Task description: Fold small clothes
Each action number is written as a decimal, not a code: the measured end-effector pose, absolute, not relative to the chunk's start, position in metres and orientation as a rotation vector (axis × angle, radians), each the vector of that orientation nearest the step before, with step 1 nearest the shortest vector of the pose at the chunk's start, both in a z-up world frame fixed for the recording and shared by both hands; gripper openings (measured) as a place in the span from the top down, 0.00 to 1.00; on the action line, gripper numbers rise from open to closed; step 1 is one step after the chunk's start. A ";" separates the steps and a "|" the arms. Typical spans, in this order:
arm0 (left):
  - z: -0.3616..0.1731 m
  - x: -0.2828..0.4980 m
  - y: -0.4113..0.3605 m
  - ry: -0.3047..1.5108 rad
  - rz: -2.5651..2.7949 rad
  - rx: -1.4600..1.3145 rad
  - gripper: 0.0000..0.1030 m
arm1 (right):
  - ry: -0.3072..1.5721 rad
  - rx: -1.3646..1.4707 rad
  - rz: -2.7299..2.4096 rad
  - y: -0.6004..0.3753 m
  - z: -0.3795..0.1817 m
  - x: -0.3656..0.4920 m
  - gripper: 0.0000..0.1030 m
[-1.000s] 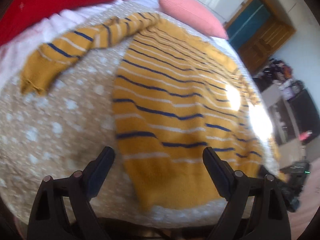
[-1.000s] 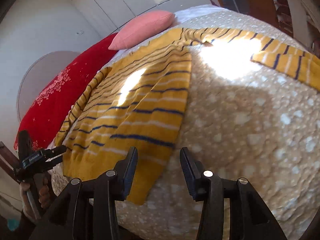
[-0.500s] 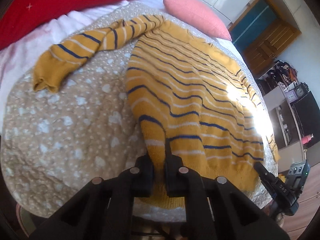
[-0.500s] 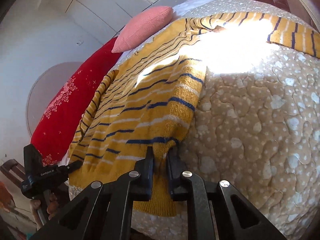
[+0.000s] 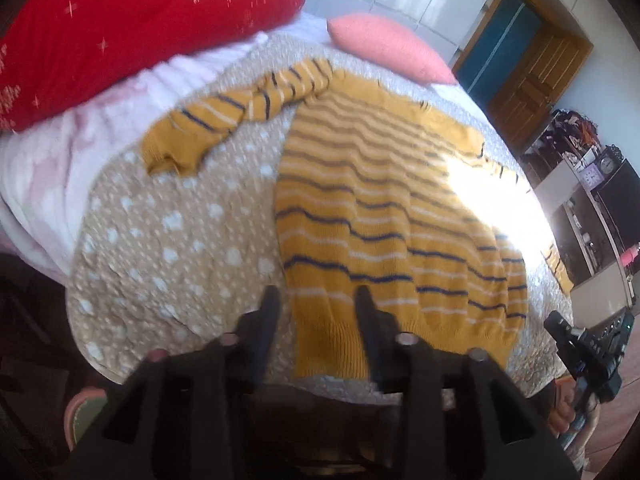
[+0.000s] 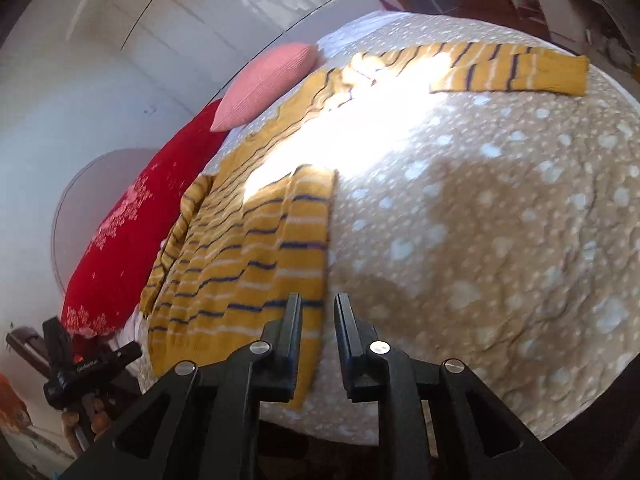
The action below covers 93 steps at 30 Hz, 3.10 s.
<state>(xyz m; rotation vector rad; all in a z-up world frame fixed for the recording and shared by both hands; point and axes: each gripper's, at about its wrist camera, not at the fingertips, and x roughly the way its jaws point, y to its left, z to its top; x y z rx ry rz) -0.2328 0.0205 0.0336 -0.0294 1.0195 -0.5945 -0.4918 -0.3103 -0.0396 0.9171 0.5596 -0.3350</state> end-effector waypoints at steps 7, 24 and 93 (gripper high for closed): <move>0.058 -0.233 0.009 0.947 -0.641 -0.047 0.36 | 0.402 1.109 -0.658 -0.422 -0.064 -0.535 0.62; 0.047 -0.220 -0.035 1.005 -0.656 0.001 0.36 | 0.218 1.050 -0.994 -0.566 0.006 -0.591 0.94; 0.030 -0.175 0.177 0.908 -0.395 -0.368 0.30 | 0.838 0.203 0.195 -0.151 0.123 -0.050 0.96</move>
